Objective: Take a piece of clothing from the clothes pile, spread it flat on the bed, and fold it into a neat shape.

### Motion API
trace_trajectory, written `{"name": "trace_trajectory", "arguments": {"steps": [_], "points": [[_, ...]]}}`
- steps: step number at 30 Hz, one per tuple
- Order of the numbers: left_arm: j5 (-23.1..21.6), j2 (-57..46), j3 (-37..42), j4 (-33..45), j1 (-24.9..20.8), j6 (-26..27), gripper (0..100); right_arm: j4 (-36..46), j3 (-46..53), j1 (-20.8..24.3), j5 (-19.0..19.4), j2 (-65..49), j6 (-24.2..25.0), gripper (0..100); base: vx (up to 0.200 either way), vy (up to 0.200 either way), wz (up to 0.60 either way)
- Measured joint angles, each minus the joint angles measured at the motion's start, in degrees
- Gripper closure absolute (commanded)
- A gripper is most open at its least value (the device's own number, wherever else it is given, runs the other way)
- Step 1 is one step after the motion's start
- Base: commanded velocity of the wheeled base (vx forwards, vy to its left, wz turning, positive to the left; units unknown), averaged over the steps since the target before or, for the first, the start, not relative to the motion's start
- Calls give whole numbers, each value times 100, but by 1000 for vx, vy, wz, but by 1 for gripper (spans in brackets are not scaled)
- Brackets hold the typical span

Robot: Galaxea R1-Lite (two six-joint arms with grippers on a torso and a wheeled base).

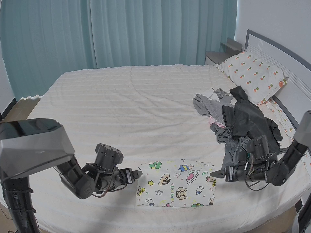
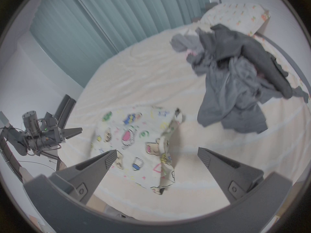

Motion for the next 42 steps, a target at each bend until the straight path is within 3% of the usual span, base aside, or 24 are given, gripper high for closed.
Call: {"name": "trace_trajectory", "arguments": {"steps": [6, 12, 24, 27, 32, 42], "points": [[471, -1241, 588, -230, 50, 10, 0, 104, 483, -4, -119, -1609, 11, 0, 0, 0, 0], [1204, -2684, 1039, -66, 9, 402, 0, 708, 814, -45, -422, -3257, -112, 0, 0, 0, 0], [2883, -5869, 1499, 1308, 91, 1436, 0, 2797, 1056, -731, -833, -6682, -767, 0, 0, 0, 0], [3340, -6765, 1601, 2152, 345, 1671, 0, 3334, 1151, -992, -905, -7512, -928, 0, 0, 0, 0], [3728, -8004, 1755, 3074, 813, 2139, 0, 4116, 1352, -1276, -995, -8542, -1174, 0, 0, 0, 0], [3907, -10091, 2431, 3983, 1790, 2794, 0, 5060, 1837, -1669, -1168, -10246, -1607, 0, 0, 0, 0]]}}
